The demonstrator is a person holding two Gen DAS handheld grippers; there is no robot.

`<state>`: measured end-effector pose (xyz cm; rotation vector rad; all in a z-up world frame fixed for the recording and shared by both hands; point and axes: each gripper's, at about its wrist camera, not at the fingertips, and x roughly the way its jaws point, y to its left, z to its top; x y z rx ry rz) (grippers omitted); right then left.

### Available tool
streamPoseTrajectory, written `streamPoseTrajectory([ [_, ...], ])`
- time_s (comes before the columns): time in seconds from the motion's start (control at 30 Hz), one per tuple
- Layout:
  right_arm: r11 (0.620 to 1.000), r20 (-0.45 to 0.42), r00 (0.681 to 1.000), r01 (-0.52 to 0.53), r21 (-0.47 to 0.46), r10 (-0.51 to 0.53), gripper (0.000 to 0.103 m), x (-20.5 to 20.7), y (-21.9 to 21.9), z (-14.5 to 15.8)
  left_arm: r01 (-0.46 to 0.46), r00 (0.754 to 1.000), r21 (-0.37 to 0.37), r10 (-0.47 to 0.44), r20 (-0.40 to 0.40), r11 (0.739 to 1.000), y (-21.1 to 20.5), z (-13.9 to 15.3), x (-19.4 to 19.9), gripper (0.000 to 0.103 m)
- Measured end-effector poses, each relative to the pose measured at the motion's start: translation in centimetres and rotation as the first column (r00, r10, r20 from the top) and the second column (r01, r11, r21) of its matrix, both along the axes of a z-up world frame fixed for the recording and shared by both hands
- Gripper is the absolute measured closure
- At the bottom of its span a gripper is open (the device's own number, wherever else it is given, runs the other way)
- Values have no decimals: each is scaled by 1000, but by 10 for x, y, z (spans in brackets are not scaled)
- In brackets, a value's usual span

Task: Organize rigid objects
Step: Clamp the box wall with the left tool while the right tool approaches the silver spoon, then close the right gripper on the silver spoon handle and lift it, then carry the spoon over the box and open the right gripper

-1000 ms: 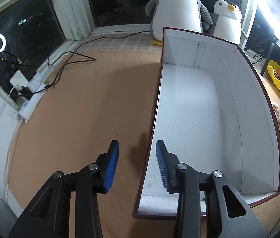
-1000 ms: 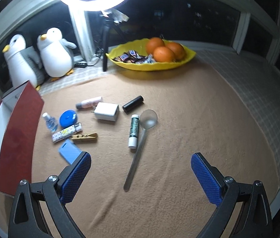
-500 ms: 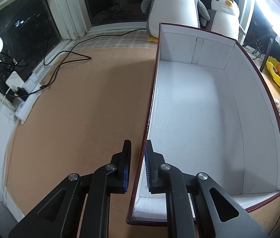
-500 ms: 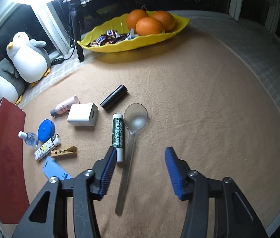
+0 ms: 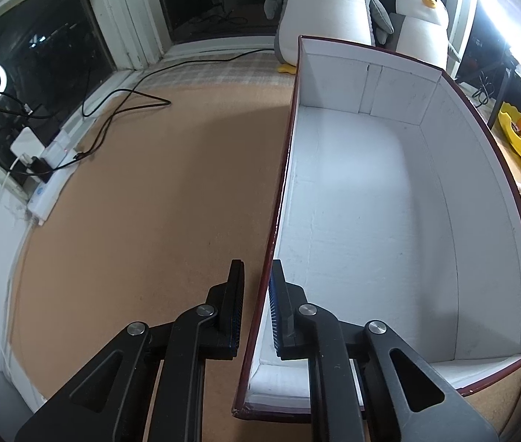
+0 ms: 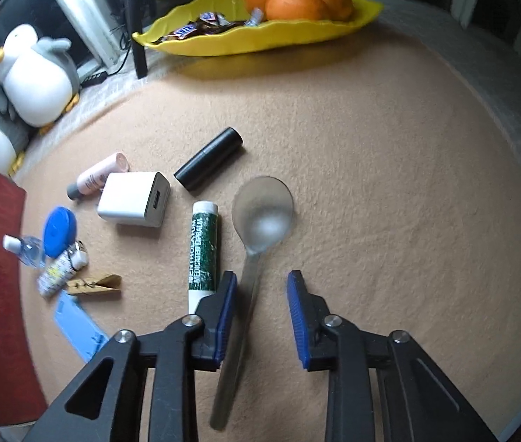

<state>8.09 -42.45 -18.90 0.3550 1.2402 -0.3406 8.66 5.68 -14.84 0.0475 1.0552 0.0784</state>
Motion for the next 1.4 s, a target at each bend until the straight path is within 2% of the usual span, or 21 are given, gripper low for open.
streamPoseTrajectory([
  [0.07, 1000, -7, 1000, -20, -24, 20, 85, 2, 2, 0, 1, 1000, -1, -1, 0, 1000, -1, -1, 0, 94],
  [0.2, 1000, -4, 1000, -19, -14, 19, 96, -2, -2, 0, -2, 1000, -3, 2, 0, 1000, -1, -1, -1, 94],
  [0.43, 999, 31, 999, -11, -36, 12, 96, -18, -5, 9, -7, 1000, -8, 7, 6, 1000, -1, -2, -1, 94],
  [0.73, 993, 142, 988, -39, -110, 55, 96, -30, 8, 59, -13, 1000, -25, 13, 19, 1000, 2, 0, -3, 95],
  [0.9, 989, 214, 971, -85, -125, 111, 96, -26, 30, 92, -11, 1000, -28, 11, 26, 1000, 2, 1, -5, 95],
  [1.1, 975, 311, 925, -191, -118, 218, 96, -17, 76, 132, -15, 999, -37, 16, 32, 999, 3, 0, -5, 95],
  [1.27, 947, 401, 861, -312, -71, 313, 96, -1, 126, 165, -17, 999, -35, 18, 36, 999, 2, 0, -5, 95],
  [1.4, 898, 452, 792, -438, -48, 411, 96, 17, 178, 188, -21, 999, -34, 22, 39, 999, 3, 0, -5, 95],
])
